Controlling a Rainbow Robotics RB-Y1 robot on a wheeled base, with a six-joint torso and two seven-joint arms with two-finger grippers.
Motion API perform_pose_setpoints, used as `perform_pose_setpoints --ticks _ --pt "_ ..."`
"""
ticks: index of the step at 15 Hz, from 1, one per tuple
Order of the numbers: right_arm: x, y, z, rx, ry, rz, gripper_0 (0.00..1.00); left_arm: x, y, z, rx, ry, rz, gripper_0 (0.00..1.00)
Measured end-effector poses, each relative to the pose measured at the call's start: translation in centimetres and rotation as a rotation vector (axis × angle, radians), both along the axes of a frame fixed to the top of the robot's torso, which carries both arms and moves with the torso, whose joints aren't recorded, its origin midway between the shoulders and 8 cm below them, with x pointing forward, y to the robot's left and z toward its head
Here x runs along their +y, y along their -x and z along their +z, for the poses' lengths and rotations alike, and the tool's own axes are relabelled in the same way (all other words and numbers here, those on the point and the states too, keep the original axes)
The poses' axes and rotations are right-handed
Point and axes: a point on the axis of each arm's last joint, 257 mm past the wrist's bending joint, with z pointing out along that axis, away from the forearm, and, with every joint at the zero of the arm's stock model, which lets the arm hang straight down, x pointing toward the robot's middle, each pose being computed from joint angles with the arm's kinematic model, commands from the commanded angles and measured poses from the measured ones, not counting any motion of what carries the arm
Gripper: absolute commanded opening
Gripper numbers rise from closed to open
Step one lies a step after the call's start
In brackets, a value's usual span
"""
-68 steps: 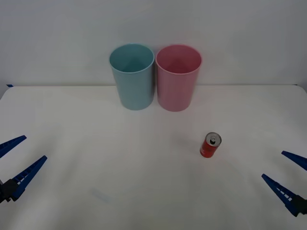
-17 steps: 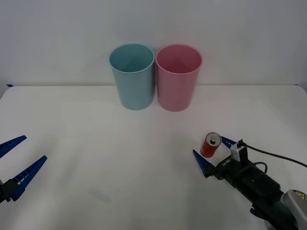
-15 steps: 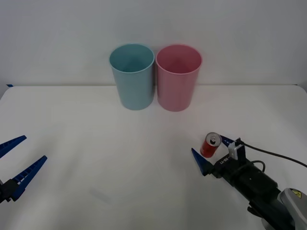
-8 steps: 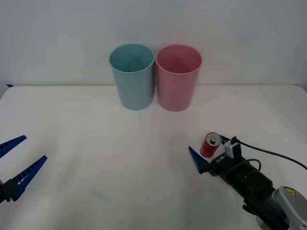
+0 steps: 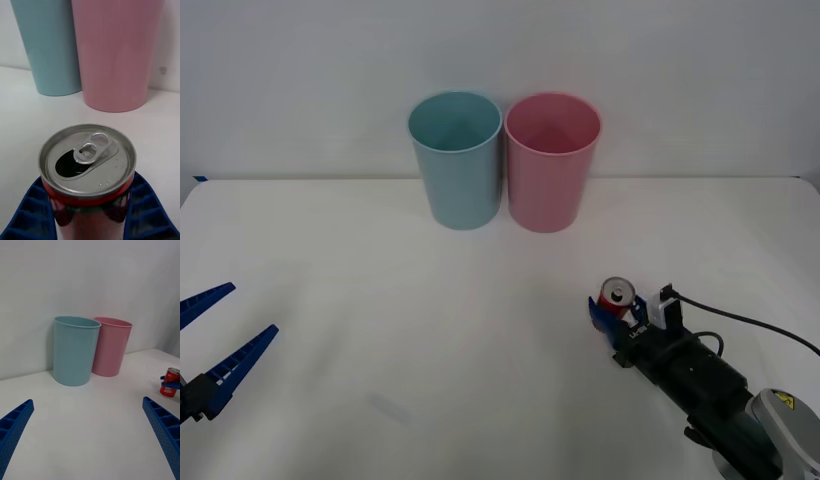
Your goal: Grasp the object on the table and drop it into the matching bin: aluminum can to the light blue bin, PET bottle to the pink bin.
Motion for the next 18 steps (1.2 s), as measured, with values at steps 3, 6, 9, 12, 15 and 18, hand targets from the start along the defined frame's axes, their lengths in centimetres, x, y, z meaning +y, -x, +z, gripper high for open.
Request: perform_pose_setpoints --ticks 3,6,9,12,15,18 --pt "0.2 0.1 0.2 -0.004 -0.008 0.006 0.0 0.0 0.0 0.0 0.0 0.0 0.0 1.0" --pt "0.3 0.0 0.7 -0.013 -0.018 0.009 0.0 0.0 0.0 0.0 0.0 0.0 0.0 1.0" --pt "0.5 0.0 1.7 -0.031 -0.028 0.018 0.0 0.0 0.0 0.0 0.0 0.0 0.0 1.0" --pt "0.4 0.4 3.5 -0.062 -0.03 0.031 0.0 0.0 0.0 0.0 0.0 0.0 0.0 1.0" --pt "0.5 1.2 6.2 -0.104 -0.036 0.049 0.0 0.0 0.0 0.0 0.0 0.0 0.0 1.0" --pt "1.1 1.8 8.7 -0.113 -0.086 0.074 0.0 0.0 0.0 0.0 0.0 0.0 0.0 1.0"
